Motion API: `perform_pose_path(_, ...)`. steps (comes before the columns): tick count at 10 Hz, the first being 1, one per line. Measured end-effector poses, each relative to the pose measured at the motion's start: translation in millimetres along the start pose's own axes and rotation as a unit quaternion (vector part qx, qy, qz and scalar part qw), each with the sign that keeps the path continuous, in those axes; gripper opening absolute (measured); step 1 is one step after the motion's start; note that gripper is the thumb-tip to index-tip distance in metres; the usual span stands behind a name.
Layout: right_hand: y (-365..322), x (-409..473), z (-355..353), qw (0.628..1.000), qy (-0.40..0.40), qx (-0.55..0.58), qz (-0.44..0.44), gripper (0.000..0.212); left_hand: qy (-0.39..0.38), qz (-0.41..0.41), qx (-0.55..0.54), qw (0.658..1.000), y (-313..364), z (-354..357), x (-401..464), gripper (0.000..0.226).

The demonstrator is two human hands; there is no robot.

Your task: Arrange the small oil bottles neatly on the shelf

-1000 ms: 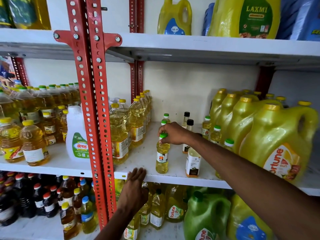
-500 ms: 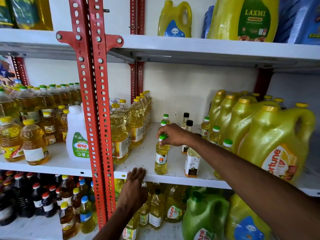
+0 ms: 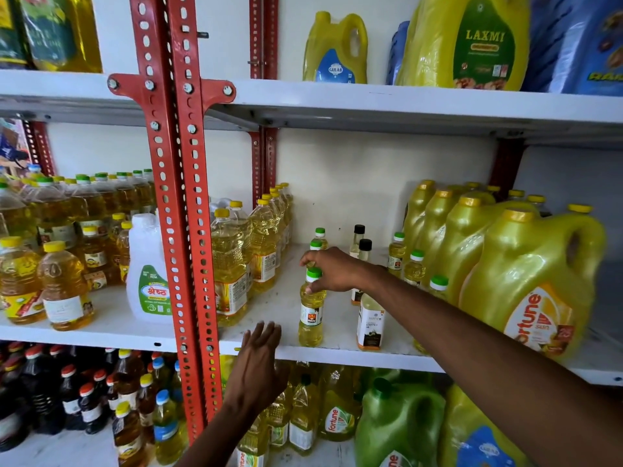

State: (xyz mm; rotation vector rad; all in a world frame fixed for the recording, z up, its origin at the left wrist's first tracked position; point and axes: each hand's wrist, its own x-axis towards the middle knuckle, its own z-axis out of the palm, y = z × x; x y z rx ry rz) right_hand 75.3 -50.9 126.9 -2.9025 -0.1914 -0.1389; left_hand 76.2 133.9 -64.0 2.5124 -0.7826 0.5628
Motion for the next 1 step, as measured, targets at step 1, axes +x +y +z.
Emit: perform_pose_path(1, 3.3, -11.9, -1.7, 0.998, 0.055, 0.003, -0.001, 0.084, 0.102, 0.043, -0.012, 0.994, 22.0, -31.9, 16.4, 0.064)
